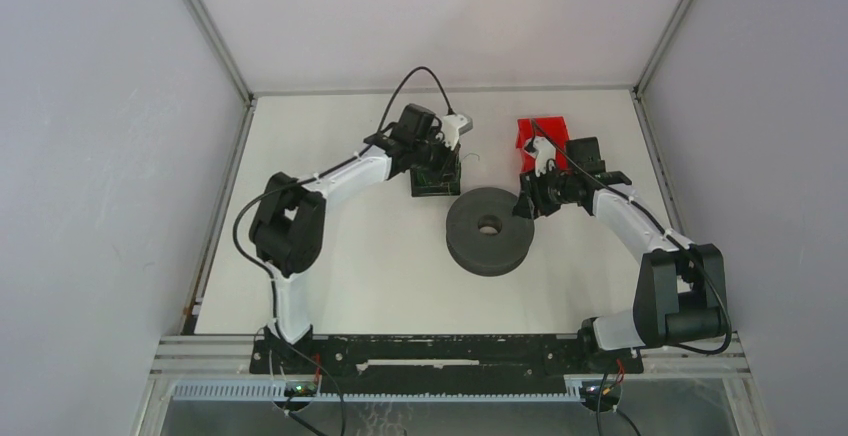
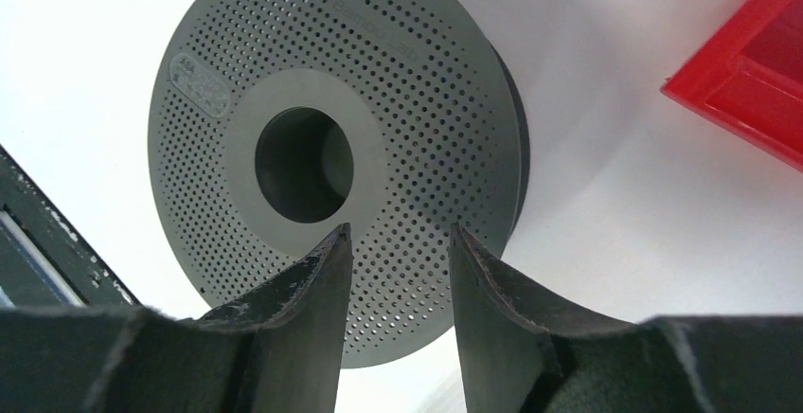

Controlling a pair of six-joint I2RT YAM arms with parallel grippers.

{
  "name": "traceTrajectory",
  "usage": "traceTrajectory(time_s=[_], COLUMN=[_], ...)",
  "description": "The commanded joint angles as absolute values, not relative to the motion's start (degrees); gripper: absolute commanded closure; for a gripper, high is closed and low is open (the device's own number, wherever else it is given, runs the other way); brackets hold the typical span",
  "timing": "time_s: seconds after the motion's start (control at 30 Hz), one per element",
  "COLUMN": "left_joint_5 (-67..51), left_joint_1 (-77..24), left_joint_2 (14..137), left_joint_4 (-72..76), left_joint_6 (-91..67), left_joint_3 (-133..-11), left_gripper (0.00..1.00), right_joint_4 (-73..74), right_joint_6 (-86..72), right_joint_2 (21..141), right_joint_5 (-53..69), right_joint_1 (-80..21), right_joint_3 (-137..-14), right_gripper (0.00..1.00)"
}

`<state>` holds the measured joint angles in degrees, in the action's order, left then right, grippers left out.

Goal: Wrap the cables
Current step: Wrap the cable around the cable reel.

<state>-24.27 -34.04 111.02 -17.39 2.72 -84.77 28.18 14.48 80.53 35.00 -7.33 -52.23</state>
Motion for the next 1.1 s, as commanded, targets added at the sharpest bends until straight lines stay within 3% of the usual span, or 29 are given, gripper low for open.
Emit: traceTrajectory(time_s=[0.0,0.2,0.37,0.53,0.83,1.07], left_joint_5=[-25.8,-26.9,-33.0,-36.8,-41.0,-42.8], left_joint_1=[-35.3,-36.6,-36.7,-36.7,-36.7,-36.7], left_joint_2=[114.1,120.5,124.6,127.3,128.5,128.8], left_joint_4=[-23.1,-26.8,-28.0,-29.2,-30.1,-30.7], left_joint_6=[9.1,10.7,11.5,12.2,12.9,13.5], left_joint_3=[-94.7,-104.2,-110.1,-113.8,-114.5,-114.4], left_gripper=[1.0,1.0,1.0,1.0,1.0,1.0], right_joint_4=[27.1,22.3,10.6,1.8,0.0,0.1], right_joint_6=[15.7,15.8,17.2,21.6,32.3,37.2], right_joint_2=[80.5,79.8,81.2,84.0,90.4,92.2], right_joint_5=[31.9,33.2,44.0,44.3,44.3,44.3], right_joint_1=[-7.5,-6.4,-3.5,-4.3,-5.7,-6.8], right_joint_3=[-54.4,-54.5,-54.5,-55.7,-59.9,-61.0], right_gripper=[0.5,0.49,0.46,0.42,0.39,0.43])
